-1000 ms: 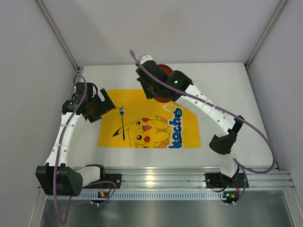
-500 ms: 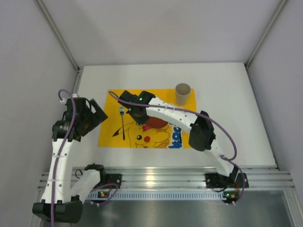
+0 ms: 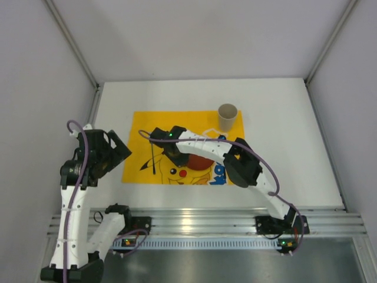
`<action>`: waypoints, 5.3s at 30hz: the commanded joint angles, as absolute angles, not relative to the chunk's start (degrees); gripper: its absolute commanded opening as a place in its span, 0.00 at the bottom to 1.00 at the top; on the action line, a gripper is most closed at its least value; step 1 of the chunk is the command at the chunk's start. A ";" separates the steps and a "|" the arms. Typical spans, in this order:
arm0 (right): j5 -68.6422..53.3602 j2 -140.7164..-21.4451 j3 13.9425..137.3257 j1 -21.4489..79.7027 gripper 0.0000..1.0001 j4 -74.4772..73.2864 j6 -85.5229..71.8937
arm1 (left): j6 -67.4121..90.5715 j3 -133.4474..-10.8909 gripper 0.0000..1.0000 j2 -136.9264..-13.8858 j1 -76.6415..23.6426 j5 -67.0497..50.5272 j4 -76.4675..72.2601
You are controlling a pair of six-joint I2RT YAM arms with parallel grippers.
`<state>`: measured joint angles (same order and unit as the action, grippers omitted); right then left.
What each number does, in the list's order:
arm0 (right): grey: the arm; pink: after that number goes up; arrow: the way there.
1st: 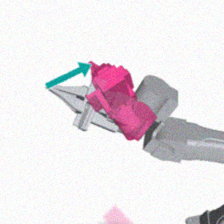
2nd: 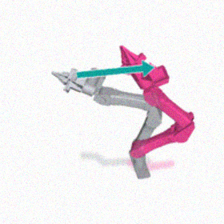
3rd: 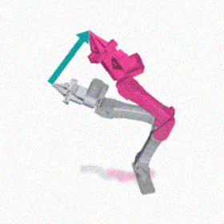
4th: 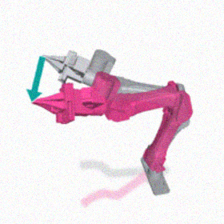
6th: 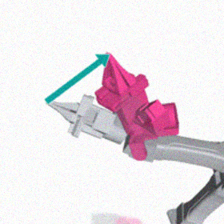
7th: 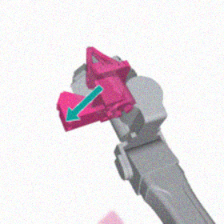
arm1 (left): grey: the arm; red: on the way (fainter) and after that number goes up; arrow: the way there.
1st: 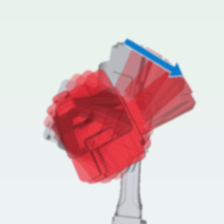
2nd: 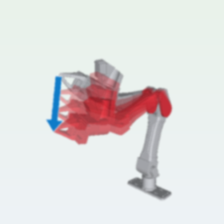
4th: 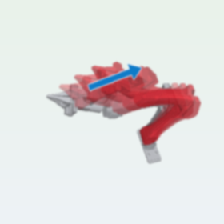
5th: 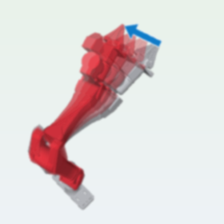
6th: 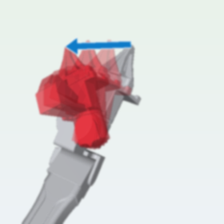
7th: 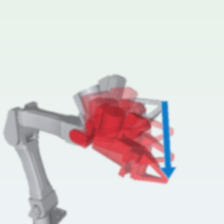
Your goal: Set the dinner table for one person
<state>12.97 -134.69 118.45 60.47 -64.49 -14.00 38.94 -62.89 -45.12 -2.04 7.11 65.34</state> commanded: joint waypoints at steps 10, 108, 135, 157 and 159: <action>11.77 -126.58 116.36 58.10 1.00 -55.81 -15.20 | 37.27 -67.32 0.98 -48.34 -1.93 6.68 65.48; 23.29 -65.57 88.51 26.72 1.00 -60.21 -18.19 | 21.53 -71.10 0.60 -99.76 -21.09 -2.02 39.20; 0.98 -51.94 71.11 25.93 1.00 -45.26 -27.31 | 26.45 -54.95 0.98 -45.56 -21.09 28.82 17.05; -11.25 -51.25 60.47 25.93 1.00 -41.23 -33.66 | 20.13 -45.44 0.97 -36.91 -21.09 36.74 29.88; -10.38 -50.89 61.17 25.93 1.00 -42.00 -32.26 | 20.13 -45.35 0.97 -37.18 -21.01 36.56 29.71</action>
